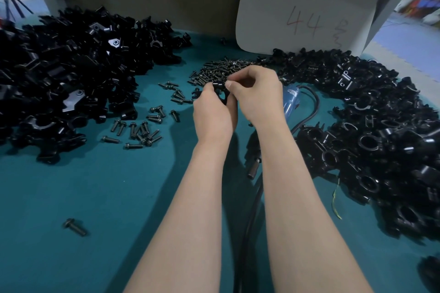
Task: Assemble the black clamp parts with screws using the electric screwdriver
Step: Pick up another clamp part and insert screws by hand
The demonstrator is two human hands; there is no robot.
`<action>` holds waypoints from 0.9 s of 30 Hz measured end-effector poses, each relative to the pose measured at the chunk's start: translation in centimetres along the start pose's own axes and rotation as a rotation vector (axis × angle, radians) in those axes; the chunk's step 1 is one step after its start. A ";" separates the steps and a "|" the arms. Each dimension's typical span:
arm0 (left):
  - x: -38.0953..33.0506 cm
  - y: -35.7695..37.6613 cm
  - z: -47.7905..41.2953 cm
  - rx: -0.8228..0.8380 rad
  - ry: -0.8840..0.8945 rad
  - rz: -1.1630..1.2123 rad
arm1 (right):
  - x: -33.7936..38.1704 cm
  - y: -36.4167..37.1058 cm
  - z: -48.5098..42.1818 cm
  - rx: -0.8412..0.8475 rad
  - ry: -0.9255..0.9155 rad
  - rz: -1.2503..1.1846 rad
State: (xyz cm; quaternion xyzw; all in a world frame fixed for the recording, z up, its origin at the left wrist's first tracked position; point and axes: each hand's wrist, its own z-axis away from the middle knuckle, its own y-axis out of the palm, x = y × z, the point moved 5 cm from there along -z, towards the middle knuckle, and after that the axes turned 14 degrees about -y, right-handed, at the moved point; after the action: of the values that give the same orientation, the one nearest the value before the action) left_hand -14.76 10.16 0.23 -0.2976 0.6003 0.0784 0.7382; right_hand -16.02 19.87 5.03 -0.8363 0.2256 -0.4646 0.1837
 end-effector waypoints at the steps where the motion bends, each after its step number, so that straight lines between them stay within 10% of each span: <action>1: -0.1 0.0 0.1 -0.013 0.016 -0.014 | 0.0 0.0 0.0 0.007 0.003 0.009; 27: 0.1 0.1 0.2 -0.051 0.019 -0.068 | -0.7 0.8 0.2 0.054 0.050 0.045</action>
State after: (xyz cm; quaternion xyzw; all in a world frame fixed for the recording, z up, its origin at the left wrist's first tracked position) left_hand -14.60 10.28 0.10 -0.3373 0.5947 0.0659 0.7268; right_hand -16.31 19.59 3.99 -0.8139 0.2364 -0.4869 0.2110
